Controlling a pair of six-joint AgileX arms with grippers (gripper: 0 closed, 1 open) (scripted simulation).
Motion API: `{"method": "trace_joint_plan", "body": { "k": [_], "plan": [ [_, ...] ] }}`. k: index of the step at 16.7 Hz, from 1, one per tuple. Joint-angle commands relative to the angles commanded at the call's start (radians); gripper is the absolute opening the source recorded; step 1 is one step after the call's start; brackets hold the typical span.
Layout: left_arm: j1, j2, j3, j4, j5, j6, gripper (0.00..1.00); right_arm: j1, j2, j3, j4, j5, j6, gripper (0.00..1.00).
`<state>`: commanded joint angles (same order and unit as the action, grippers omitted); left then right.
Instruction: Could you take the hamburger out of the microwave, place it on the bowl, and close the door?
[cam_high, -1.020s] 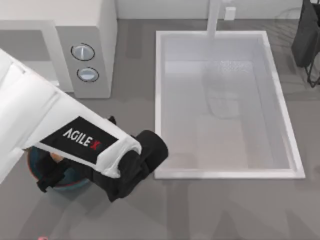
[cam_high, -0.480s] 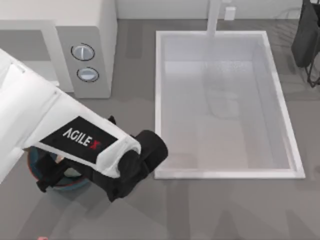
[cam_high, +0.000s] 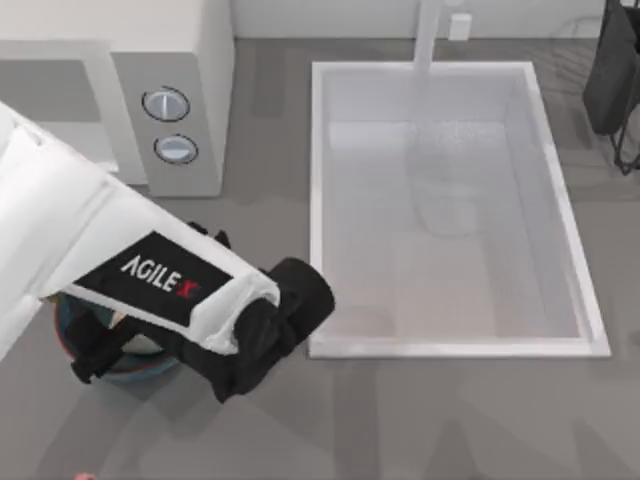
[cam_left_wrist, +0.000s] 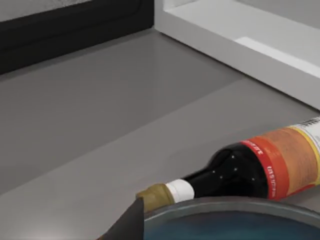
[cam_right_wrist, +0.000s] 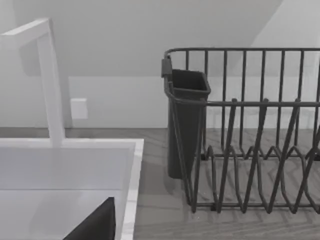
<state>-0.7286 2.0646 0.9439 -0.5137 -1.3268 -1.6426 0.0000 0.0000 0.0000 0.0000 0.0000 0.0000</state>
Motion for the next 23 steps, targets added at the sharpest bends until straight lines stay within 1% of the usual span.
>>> {"method": "trace_joint_plan", "body": {
  "k": [3, 5, 7, 11, 18, 21, 23],
  "plan": [
    [0.036, -0.092, -0.047, 0.025, 0.065, 0.071, 1.0, 0.0, 0.0, 0.0, 0.0, 0.0, 0.0, 1.0],
    [0.077, -0.205, -0.1, 0.054, 0.139, 0.165, 1.0, 0.0, 0.0, 0.0, 0.0, 0.0, 0.0, 1.0],
    [0.129, -0.36, -0.168, 0.091, 0.237, 0.291, 1.0, 0.0, 0.0, 0.0, 0.0, 0.0, 0.0, 1.0],
    [0.263, -0.782, -0.341, 0.185, 0.48, 0.605, 1.0, 0.0, 0.0, 0.0, 0.0, 0.0, 0.0, 1.0],
    [0.527, -1.597, -0.683, 0.372, 0.961, 1.212, 1.0, 0.0, 0.0, 0.0, 0.0, 0.0, 0.0, 1.0],
    [0.625, -1.848, -0.81, 0.441, 1.139, 1.435, 1.0, 0.0, 0.0, 0.0, 0.0, 0.0, 0.0, 1.0],
    [0.677, -1.963, -0.877, 0.477, 1.234, 1.544, 1.0, 0.0, 0.0, 0.0, 0.0, 0.0, 0.0, 1.0]
  ]
}}
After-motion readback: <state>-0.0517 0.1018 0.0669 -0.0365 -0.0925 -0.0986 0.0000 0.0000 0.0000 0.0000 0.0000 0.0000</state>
